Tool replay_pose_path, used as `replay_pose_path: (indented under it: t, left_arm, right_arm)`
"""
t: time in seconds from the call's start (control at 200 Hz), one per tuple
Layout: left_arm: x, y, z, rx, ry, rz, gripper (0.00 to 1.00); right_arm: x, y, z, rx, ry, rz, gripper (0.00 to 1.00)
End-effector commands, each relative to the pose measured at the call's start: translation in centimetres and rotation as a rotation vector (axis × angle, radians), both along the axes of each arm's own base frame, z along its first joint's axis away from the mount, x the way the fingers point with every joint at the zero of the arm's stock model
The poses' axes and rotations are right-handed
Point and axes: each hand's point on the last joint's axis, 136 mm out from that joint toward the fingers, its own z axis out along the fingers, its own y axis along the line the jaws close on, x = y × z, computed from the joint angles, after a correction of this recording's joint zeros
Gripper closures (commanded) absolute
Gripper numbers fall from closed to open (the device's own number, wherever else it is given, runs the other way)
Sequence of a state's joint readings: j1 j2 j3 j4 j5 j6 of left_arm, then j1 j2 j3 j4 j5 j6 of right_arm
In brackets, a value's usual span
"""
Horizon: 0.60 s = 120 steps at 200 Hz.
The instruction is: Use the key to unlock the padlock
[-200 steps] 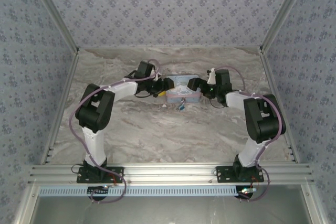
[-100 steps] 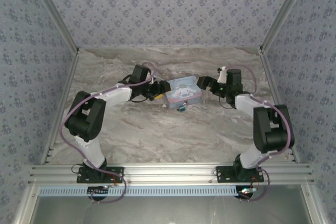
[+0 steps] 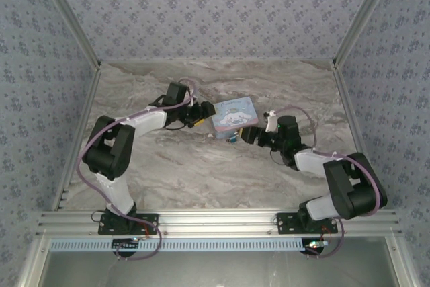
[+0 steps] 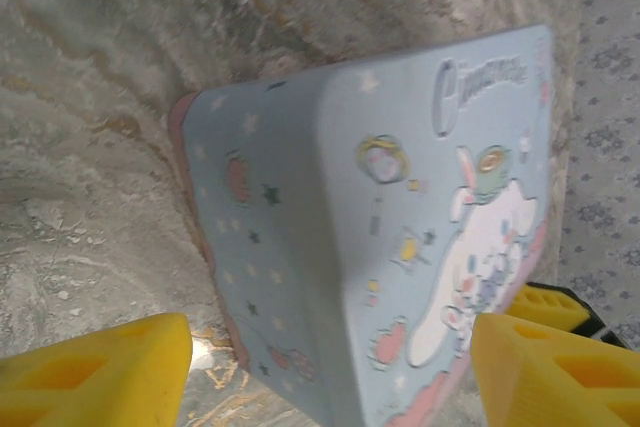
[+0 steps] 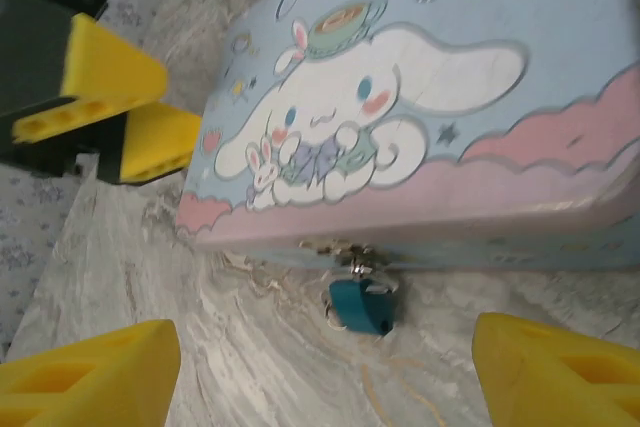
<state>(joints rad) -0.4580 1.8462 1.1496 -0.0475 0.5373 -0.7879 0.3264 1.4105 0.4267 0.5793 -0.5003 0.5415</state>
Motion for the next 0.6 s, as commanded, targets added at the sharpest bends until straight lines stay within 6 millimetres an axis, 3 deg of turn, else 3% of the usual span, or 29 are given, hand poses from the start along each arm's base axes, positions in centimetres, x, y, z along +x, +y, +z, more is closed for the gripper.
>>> replay_pose_path:
  t: [0.0,0.22,0.595]
  left_arm:
    - [1.0,-1.3,0.7,-0.051,-0.008,-0.018,0.27]
    - [0.9,-2.1,-0.5,-0.056,0.021,-0.032,0.27]
    - [-0.1,-2.2,-3.0,-0.032,0.073,-0.034,0.27]
  right_arm:
    - [0.7,0.6,0.8,0.014,-0.073,-0.023,0.23]
    - [1.0,2.4,-0.8,0.019,-0.047,0.009,0.27]
    - [1.7,3.3,-2.9,0.004,-0.032,0.008,0.32]
